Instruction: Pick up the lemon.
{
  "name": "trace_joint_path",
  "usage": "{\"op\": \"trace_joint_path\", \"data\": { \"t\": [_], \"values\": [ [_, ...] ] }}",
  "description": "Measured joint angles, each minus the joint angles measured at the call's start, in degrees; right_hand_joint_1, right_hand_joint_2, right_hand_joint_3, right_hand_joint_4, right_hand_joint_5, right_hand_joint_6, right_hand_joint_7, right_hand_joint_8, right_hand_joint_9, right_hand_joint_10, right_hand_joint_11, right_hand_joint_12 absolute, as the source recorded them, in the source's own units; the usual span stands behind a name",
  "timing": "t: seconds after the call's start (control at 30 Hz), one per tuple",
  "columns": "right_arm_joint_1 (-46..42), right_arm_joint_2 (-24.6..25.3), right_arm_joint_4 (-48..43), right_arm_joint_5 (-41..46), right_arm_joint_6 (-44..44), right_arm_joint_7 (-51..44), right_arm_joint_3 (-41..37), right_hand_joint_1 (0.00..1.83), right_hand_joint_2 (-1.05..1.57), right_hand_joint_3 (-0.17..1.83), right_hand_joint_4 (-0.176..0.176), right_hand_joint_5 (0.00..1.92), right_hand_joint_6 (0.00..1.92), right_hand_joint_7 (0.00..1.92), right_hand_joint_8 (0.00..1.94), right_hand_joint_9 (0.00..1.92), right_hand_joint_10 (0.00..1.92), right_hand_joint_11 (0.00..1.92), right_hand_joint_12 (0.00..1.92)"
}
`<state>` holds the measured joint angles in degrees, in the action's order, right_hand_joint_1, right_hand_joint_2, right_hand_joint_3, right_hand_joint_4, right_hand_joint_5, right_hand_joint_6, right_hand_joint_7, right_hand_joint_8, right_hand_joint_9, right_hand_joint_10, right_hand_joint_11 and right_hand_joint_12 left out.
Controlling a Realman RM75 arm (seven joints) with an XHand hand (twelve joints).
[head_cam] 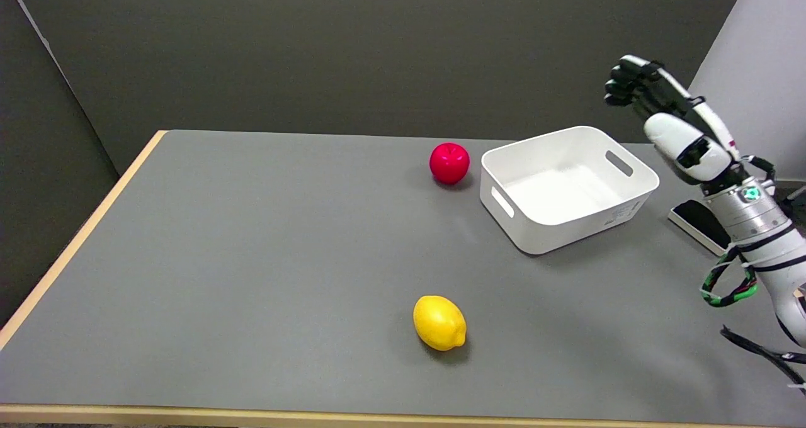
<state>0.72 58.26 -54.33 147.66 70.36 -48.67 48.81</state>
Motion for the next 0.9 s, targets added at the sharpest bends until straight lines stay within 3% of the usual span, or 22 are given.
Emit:
{"op": "trace_joint_path", "data": {
  "t": [0.23, 0.43, 0.73, 0.8, 0.9],
  "values": [
    [-4.48, 1.56, -7.21, -0.01, -1.40, -2.10, 4.82, 0.48, 0.64, 0.96, -0.060, 0.16, 0.42, 0.21, 0.36, 0.12, 0.70, 0.00, 1.09],
    [-8.85, 3.72, -14.13, -0.03, -4.65, -8.47, 10.67, 0.51, 0.64, 0.95, -0.088, 0.18, 0.44, 0.24, 0.41, 0.15, 0.74, 0.01, 1.13],
    [-15.37, 7.02, -23.04, -0.10, -11.75, -26.50, 19.71, 0.52, 0.64, 0.83, -0.096, 0.21, 0.42, 0.28, 0.39, 0.14, 0.78, 0.00, 1.16],
    [-16.60, 7.60, -24.80, -0.13, -13.53, -30.75, 21.63, 0.46, 0.60, 0.93, -0.094, 0.19, 0.46, 0.25, 0.45, 0.14, 0.76, 0.00, 1.12],
    [-18.18, 8.30, -27.32, -0.16, -16.22, -36.98, 24.44, 0.45, 0.59, 0.93, -0.095, 0.19, 0.46, 0.25, 0.45, 0.14, 0.75, 0.00, 1.11]
  ]
}}
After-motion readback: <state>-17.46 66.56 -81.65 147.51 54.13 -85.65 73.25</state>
